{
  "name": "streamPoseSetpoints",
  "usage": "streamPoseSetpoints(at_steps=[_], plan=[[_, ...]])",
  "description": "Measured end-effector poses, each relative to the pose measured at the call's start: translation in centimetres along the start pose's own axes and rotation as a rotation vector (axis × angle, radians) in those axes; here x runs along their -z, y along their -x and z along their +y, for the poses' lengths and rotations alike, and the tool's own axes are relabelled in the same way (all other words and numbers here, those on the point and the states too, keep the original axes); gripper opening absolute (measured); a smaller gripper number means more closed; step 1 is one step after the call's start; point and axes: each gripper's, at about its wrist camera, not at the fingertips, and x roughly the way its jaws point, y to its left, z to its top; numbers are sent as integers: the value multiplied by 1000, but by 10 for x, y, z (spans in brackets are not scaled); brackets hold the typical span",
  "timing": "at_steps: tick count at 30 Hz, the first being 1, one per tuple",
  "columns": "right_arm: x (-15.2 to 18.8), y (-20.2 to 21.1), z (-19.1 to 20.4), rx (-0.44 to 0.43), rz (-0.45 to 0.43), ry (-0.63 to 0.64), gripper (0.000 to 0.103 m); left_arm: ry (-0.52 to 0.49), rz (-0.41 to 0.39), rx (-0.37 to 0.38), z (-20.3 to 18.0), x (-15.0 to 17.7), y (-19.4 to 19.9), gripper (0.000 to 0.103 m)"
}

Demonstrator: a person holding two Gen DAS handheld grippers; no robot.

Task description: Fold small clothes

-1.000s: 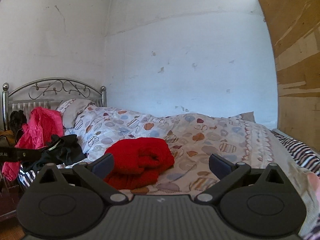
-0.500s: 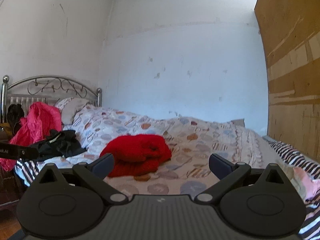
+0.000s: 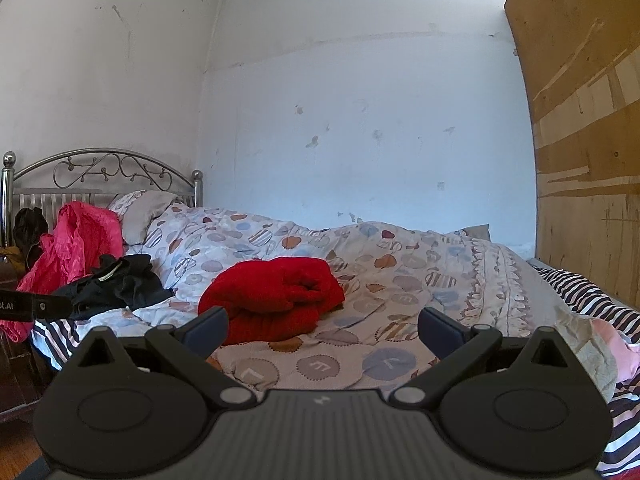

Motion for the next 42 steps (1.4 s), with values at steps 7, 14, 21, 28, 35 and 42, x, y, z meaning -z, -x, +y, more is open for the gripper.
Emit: streamPoseSetpoints(at_steps=[7, 14, 21, 28, 35, 42], plan=[[-1, 1, -2, 1, 2, -4, 103, -7, 3, 5, -1, 1, 2, 102], [-1, 2, -2, 3, 4, -6, 103, -9, 4, 5, -2, 2, 1, 102], [-1, 1, -3, 2, 3, -6, 103, -9, 4, 5, -1, 2, 1, 102], [-1, 1, -3, 3, 3, -7, 103, -10, 5, 4, -2, 2, 2, 102], [0, 1, -3, 3, 3, -7, 103, -10, 5, 4, -2, 2, 2, 102], [0, 1, -3, 2, 2, -7, 103, -11, 5, 4, -2, 2, 2, 102]])
